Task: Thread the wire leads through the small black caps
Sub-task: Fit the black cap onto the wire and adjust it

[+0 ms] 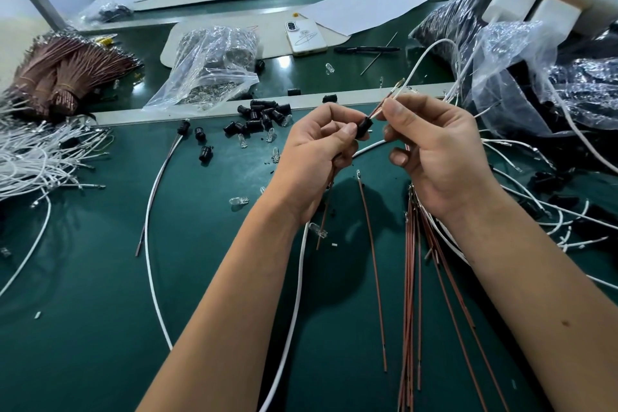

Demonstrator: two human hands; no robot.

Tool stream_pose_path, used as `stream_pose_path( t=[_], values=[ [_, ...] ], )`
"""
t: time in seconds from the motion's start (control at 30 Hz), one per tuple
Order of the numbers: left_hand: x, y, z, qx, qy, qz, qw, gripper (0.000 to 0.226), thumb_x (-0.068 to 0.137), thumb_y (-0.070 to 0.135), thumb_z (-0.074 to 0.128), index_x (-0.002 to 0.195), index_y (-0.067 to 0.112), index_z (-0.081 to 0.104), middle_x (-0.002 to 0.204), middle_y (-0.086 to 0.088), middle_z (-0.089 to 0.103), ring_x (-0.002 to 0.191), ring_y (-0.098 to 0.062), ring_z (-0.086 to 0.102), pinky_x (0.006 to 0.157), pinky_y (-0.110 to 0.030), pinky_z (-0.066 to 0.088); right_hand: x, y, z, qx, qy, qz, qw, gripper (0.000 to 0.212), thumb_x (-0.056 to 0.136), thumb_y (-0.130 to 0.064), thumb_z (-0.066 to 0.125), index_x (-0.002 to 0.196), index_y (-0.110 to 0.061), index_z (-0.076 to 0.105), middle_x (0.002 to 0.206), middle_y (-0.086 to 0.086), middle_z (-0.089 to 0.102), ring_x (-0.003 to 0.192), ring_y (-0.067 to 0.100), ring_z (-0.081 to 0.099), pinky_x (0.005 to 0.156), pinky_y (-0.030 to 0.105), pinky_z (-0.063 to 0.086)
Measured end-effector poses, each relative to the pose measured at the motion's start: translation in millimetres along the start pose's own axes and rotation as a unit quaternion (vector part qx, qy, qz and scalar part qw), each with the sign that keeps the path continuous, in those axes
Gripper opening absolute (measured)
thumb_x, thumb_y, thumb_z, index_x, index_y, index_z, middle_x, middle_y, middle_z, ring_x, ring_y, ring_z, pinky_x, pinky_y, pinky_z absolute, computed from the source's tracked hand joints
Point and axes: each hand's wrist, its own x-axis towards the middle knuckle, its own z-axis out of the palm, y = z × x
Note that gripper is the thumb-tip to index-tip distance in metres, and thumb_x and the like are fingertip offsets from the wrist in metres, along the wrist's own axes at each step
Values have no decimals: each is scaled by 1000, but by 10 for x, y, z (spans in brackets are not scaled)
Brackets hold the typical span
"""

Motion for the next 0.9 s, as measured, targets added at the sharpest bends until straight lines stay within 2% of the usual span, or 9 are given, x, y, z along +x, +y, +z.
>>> stream_pose_path(
  t=[0.3, 0.47, 0.9],
  values=[
    [-8, 11, 9, 6, 8, 2, 1000, 23, 101, -5, 45, 93, 9, 62, 80, -5, 63, 65, -11, 43, 60, -20, 34, -8, -1, 15, -25, 17, 19, 999, 6, 91, -11, 74, 87, -13, 71, 82, 1, 71, 66, 7, 57, 45, 18, 38],
    [-9, 19, 8, 15, 20, 12, 1000, 20, 101, -7, 46, 96, 5, 61, 89, -16, 54, 66, -13, 40, 61, -23, 31, -4, 7, 15, -33, 12, 21, 999, 6, 91, -12, 74, 85, -13, 72, 79, 0, 72, 65, 7, 58, 45, 18, 38],
    [-15, 23, -5, 36, 32, 37, 998, 24, 97, -7, 51, 91, 11, 66, 88, -16, 54, 70, -18, 36, 64, -30, 30, -7, 18, 11, -88, 16, -16, 996, 10, 91, -11, 76, 83, -15, 74, 77, -1, 69, 66, 9, 57, 47, 22, 40]
  ],
)
